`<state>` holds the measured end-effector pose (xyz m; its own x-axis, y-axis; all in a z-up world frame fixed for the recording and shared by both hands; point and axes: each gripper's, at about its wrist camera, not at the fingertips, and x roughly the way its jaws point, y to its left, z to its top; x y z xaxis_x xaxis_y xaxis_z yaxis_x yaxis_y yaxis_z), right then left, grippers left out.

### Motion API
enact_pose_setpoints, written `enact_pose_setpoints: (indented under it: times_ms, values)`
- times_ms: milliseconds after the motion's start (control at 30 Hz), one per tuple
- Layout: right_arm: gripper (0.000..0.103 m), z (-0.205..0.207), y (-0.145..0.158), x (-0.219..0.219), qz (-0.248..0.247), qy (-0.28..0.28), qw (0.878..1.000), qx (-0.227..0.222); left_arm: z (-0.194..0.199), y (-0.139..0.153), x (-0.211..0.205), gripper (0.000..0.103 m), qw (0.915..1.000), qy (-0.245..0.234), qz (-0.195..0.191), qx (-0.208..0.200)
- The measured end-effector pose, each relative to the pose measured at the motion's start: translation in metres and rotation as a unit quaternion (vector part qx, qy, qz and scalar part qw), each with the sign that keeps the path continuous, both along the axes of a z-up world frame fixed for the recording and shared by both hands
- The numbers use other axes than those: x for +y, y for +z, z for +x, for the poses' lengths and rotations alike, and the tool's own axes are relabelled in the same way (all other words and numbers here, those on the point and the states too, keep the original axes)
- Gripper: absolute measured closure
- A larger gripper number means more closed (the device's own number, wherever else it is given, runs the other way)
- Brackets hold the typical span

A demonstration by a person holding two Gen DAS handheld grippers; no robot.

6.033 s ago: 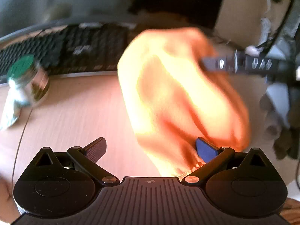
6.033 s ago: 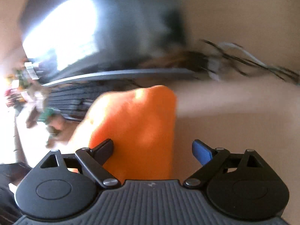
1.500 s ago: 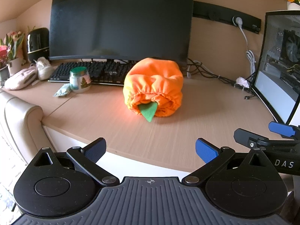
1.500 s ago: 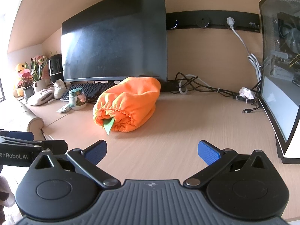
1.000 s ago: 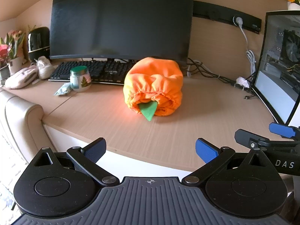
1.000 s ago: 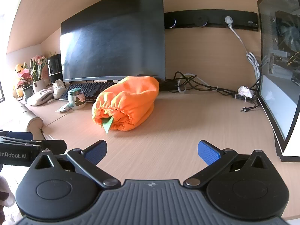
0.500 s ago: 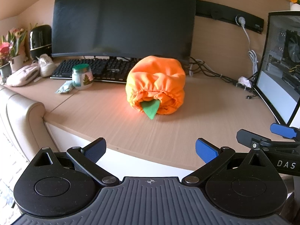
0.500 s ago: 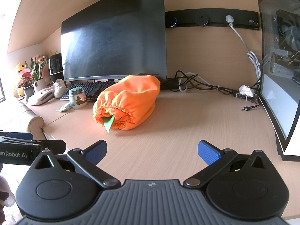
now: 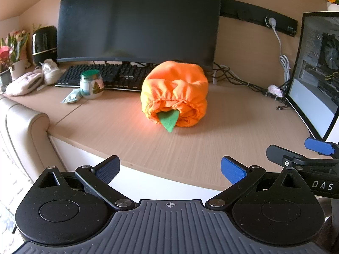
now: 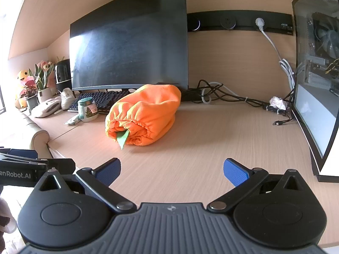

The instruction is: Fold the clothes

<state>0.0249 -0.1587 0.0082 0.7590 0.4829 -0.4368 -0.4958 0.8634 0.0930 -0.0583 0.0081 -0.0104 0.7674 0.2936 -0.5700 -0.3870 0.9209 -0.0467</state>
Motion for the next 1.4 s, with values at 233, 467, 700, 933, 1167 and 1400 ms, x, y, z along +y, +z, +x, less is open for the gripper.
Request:
enact_pose_setpoints:
  times_ms: [233,467,700,933,1167,1400]
  values:
    - [0.000,-0.0026,0.0024,-0.0001,0.004,-0.002,1.000,-0.011,-0.0015,0.0000,0.0016,0.000,1.0000,0.002,0.002,-0.001]
    - [0.000,-0.0024,0.0024,0.0027,0.001,0.001,1.000,-0.009,-0.0027,0.0017,0.0031,0.000,1.0000,0.004,0.006,-0.004]
    - [0.000,-0.0035,0.0024,0.0032,-0.003,0.001,1.000,-0.008,-0.0032,0.0052,0.0026,0.000,0.9998,0.002,0.015,-0.008]
    - [0.000,-0.0030,0.0017,0.0028,-0.006,0.000,1.000,-0.006,-0.0024,0.0028,0.0030,0.000,0.9998,0.002,0.019,-0.001]
    - [0.000,-0.0013,0.0000,0.0060,-0.010,0.002,1.000,-0.003,-0.0008,0.0013,0.0049,0.000,0.9998,0.003,0.018,0.000]
    - [0.000,0.0031,-0.0008,0.0073,-0.011,-0.003,1.000,-0.002,0.0037,-0.0023,0.0093,0.000,0.9999,0.006,0.014,0.004]
